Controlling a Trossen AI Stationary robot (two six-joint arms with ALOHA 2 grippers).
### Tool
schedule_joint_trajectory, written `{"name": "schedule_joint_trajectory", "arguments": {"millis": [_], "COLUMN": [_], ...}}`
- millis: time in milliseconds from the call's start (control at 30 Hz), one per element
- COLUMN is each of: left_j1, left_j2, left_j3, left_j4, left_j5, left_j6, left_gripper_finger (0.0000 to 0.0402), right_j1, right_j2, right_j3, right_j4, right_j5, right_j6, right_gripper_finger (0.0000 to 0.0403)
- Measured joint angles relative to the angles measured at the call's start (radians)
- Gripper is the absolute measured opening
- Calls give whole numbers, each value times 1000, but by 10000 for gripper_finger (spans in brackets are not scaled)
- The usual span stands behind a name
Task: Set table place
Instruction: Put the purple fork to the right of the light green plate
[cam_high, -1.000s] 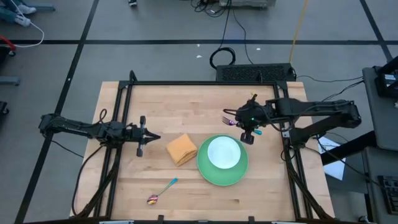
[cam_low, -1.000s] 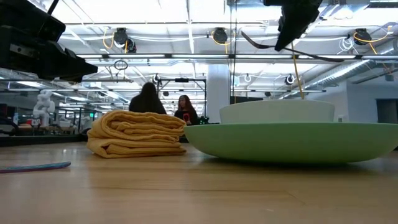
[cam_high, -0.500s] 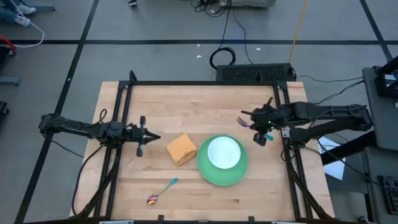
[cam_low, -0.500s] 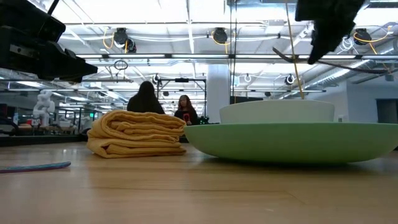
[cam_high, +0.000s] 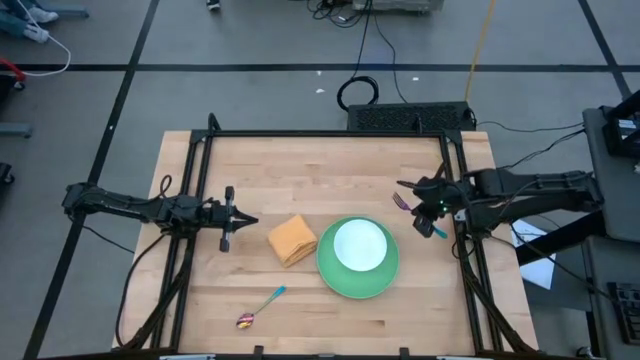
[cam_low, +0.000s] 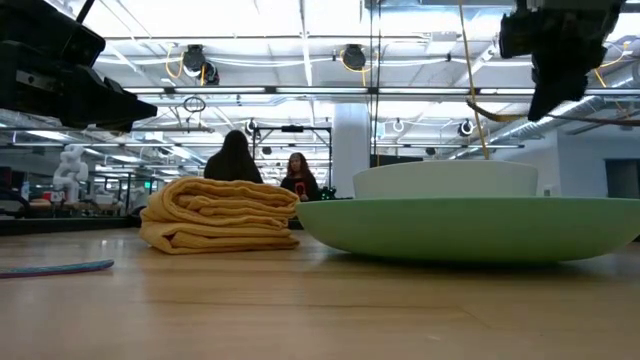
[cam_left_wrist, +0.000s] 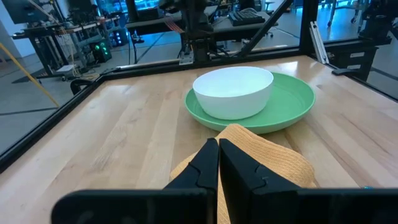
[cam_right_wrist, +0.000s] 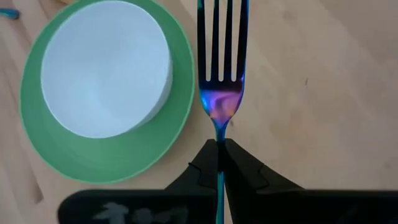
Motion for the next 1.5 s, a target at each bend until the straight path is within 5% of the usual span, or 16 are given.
{"name": "schedule_joint_trajectory", "arguments": {"millis": [967, 1500], "left_j1": [0, 0], "left_j2": [0, 0], "left_j3": [0, 0], "left_j4": [-75, -74], "left_j5": [0, 0], "left_j6": [-22, 43], "left_gripper_finger": [19, 19], "right_j1": [315, 394], "right_j2": [25, 161], "right_j3": [-172, -195], "right_j4": [111, 207], "right_j5": [4, 5], "right_j6": [576, 919], "right_gripper_finger": [0, 0]}}
